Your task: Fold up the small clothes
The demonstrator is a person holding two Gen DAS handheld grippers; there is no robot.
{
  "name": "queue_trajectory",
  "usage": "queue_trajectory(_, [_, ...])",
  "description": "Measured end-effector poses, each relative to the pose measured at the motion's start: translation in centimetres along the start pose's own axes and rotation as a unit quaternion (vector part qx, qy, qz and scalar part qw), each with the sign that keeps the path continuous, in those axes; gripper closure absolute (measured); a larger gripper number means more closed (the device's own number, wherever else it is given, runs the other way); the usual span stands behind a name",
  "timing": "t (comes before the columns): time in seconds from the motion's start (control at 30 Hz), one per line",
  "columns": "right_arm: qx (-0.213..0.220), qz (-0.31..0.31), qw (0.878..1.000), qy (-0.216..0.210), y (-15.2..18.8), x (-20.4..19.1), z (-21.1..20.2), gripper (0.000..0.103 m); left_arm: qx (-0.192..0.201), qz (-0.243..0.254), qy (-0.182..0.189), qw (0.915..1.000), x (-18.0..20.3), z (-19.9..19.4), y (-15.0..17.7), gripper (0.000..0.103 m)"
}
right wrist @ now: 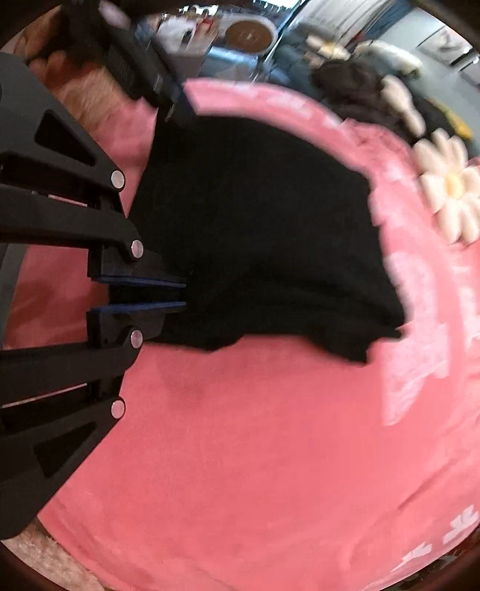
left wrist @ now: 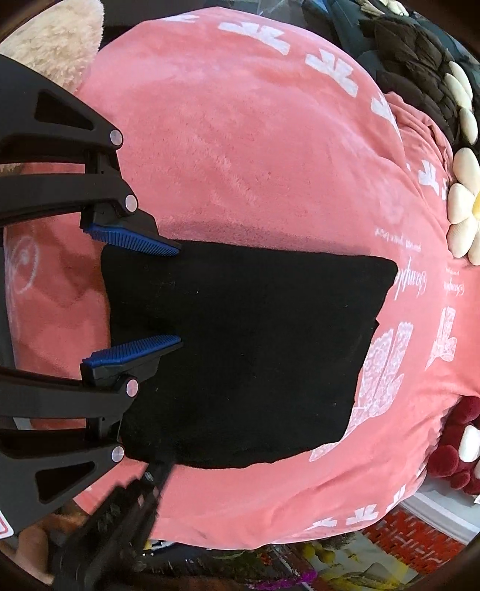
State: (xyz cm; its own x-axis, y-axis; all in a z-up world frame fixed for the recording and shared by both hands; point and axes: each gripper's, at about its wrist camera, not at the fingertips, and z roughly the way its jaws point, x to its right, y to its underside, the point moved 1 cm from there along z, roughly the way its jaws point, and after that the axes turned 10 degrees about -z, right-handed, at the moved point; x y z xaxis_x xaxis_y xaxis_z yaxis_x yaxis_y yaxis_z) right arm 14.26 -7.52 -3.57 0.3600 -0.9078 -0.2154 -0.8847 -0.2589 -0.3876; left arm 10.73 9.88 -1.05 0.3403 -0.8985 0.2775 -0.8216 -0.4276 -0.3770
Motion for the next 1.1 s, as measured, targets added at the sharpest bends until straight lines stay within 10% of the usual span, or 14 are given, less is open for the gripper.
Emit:
queue_trajectory(0.33, [0.056,0.082,0.995,-0.028,-2.3,3.0,-2.3,0.087,-0.014,-0.012,0.034,0.9992,-0.7,-0.2,0.9,0.042])
queue_trajectory(0.47, [0.073,0.078,0.994,-0.011,-6.7,3.3,-0.9,0.04,-0.022,-0.042,0.044,0.9979,-1.7,0.3,0.6,0.042])
queue_trajectory(0.57, [0.056,0.088,0.993,-0.05,-9.2,3.2,1.7,0.043,-0.026,-0.049,0.043,0.9975,-2.0,0.8,0.5,0.042])
queue_trajectory(0.67, [0.054,0.063,0.995,-0.051,-11.0,2.4,2.5,0.084,-0.028,-0.049,0.044,0.9974,-2.0,1.2,0.3,0.042])
queue_trajectory(0.9, [0.071,0.003,0.997,-0.008,-11.2,2.1,2.3,0.075,-0.037,-0.039,0.043,0.9976,-1.5,2.6,-0.1,0.042])
queue_trajectory(1.1, [0.076,0.014,0.997,-0.024,-4.7,2.3,-2.8,0.077,-0.031,-0.033,0.033,0.9984,-1.7,1.8,0.6,0.042])
